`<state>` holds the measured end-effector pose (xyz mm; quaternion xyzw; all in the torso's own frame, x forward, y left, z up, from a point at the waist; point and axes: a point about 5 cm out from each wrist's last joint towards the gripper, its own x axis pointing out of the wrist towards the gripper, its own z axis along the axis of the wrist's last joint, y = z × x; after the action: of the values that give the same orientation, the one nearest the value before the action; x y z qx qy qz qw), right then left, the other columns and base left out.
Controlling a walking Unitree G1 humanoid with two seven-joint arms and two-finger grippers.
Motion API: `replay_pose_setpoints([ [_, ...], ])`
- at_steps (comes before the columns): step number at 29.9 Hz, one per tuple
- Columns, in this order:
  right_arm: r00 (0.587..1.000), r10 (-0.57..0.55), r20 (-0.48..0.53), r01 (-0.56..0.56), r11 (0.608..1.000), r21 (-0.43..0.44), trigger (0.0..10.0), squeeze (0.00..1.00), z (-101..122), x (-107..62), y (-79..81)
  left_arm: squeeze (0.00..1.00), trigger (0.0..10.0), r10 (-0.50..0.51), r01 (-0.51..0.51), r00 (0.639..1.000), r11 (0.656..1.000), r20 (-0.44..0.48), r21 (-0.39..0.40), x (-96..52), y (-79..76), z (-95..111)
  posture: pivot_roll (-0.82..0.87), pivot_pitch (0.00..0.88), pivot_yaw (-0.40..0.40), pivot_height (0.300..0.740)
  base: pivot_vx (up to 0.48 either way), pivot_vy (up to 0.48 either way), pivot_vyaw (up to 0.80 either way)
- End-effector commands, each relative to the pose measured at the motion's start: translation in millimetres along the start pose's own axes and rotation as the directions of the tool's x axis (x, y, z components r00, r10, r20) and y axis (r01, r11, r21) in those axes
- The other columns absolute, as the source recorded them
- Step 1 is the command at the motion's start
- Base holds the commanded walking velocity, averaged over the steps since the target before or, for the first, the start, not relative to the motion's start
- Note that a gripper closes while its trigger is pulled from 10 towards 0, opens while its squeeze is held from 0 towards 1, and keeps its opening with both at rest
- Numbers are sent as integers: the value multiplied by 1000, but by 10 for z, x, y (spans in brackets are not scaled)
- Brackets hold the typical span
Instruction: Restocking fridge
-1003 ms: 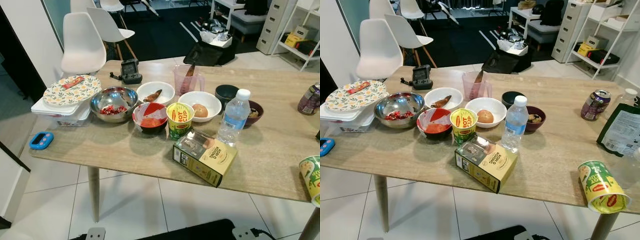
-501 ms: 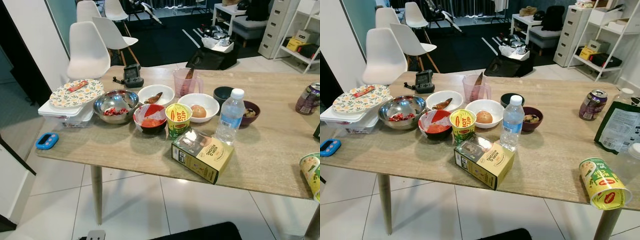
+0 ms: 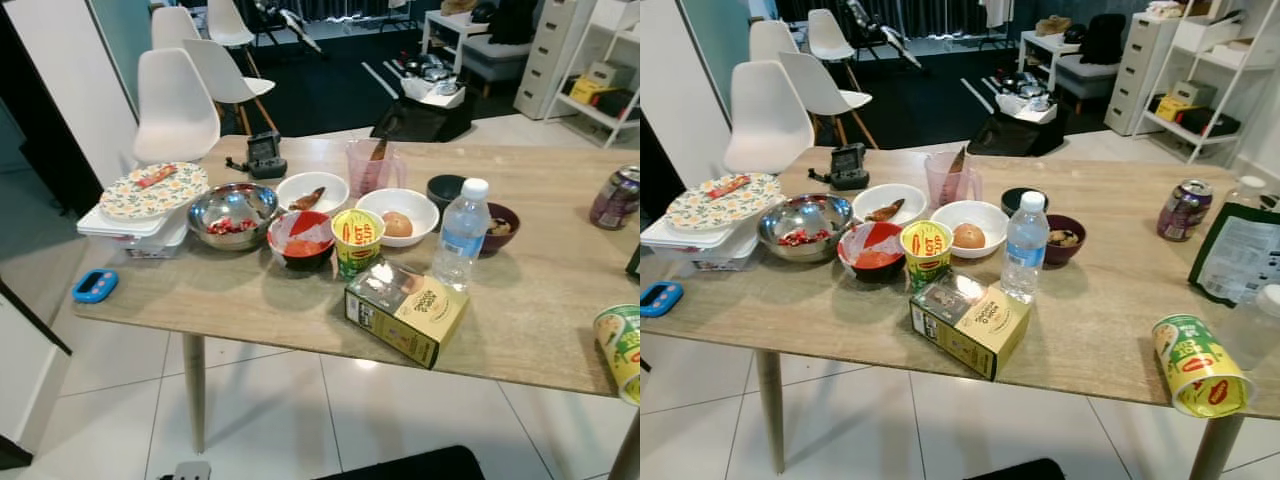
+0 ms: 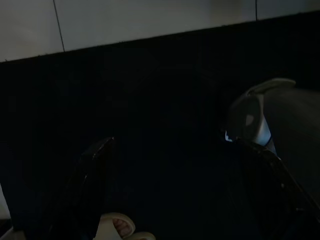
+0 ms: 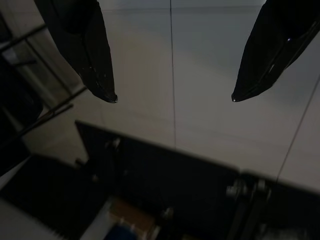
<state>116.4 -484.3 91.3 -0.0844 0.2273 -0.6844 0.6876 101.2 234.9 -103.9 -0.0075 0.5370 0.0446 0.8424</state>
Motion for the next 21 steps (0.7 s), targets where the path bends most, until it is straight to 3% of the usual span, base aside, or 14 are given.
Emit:
replay_pose_setpoints([
  [1, 996, -40, 83, 36, 998, 44, 10000, 0, 278, 35, -32, 0, 10000, -2, 2, 1000, 1000, -10, -9, -4, -6, -31, -33, 0, -2, 740, 0, 0, 0],
  [5, 982, -68, 176, 51, 994, 98, 10000, 0, 603, 47, -56, 0, 10000, -1, 1, 1000, 1000, -10, -12, -6, 1, -35, -30, 0, -3, 740, 0, 0, 0],
  [7, 931, -48, 362, -65, 954, 293, 10000, 0, 1254, -56, -11, 0, 10000, 1, -1, 1000, 1000, -13, -11, -10, 16, -41, -30, 0, 2, 740, 0, 0, 0],
  [8, 931, -48, 362, -65, 954, 293, 10000, 0, 1254, -56, -11, 0, 10000, 1, -1, 1000, 1000, -13, -11, -10, 16, -41, -30, 0, 2, 740, 0, 0, 0],
  [10, 897, -21, 442, -171, 904, 391, 10000, 0, 1522, -148, 31, 0, 10000, 2, -2, 1000, 1000, -13, -10, -11, 22, -42, -26, 0, 2, 740, 0, 0, 0],
  [11, 859, 27, 511, -321, 805, 498, 10000, 0, 1758, -254, 87, 0, 10000, 2, -2, 1000, 1000, -14, -8, -12, 27, -42, -24, 0, 1, 740, 0, 0, 0],
  [12, 859, 27, 511, -321, 805, 498, 10000, 0, 1758, -254, 87, 0, 10000, 2, -2, 1000, 1000, -14, -8, -12, 27, -42, -24, 0, 1, 740, 0, 0, 0],
  [14, 667, 180, 723, -706, 462, 536, 10000, 0, 2339, -679, 333, 0, 10000, 1, -1, 1000, 1000, -14, -7, -12, 28, -41, -27, 0, 2, 740, 0, 0, 0],
  [15, 667, 180, 723, -706, 462, 536, 10000, 0, 2339, -679, 333, 0, 10000, 1, -1, 1000, 1000, -14, -7, -12, 28, -41, -27, 0, 2, 740, 0, 0, 0],
  [16, 408, 264, 874, -904, 250, 346, 10000, 839, 2676, -1154, 552, 0, 10000, 0, 0, 1000, 1000, -14, -8, -11, 25, -40, -25, 0, 0, 740, 0, 0, 0],
  [18, 408, 264, 874, -904, 250, 346, 10000, 839, 2676, -1154, 552, 0, 10000, 0, 0, 1000, 1000, -14, -8, -11, 25, -40, -25, 0, 0, 740, 0, 0, 0],
  [19, 72, 377, 924, -997, 56, 54, 10000, 1000, 2785, -1751, 859, 0, 10000, 0, 0, 1000, 1000, -13, -12, -10, 19, -38, -20, 0, -4, 740, 0, 0, 0],
  [20, -83, 421, 903, -997, -27, -79, 10000, 1000, 2764, -2052, 1003, 0, 10000, 0, 0, 1000, 1000, -12, -14, -9, 16, -38, -20, 0, -4, 740, 0, 0, 0],
  [21, -83, 421, 903, -997, -27, -79, 10000, 1000, 2764, -2052, 1003, 0, 10000, 0, 0, 1000, 1000, -12, -14, -9, 16, -38, -20, 0, -4, 740, 0, 0, 0],
])
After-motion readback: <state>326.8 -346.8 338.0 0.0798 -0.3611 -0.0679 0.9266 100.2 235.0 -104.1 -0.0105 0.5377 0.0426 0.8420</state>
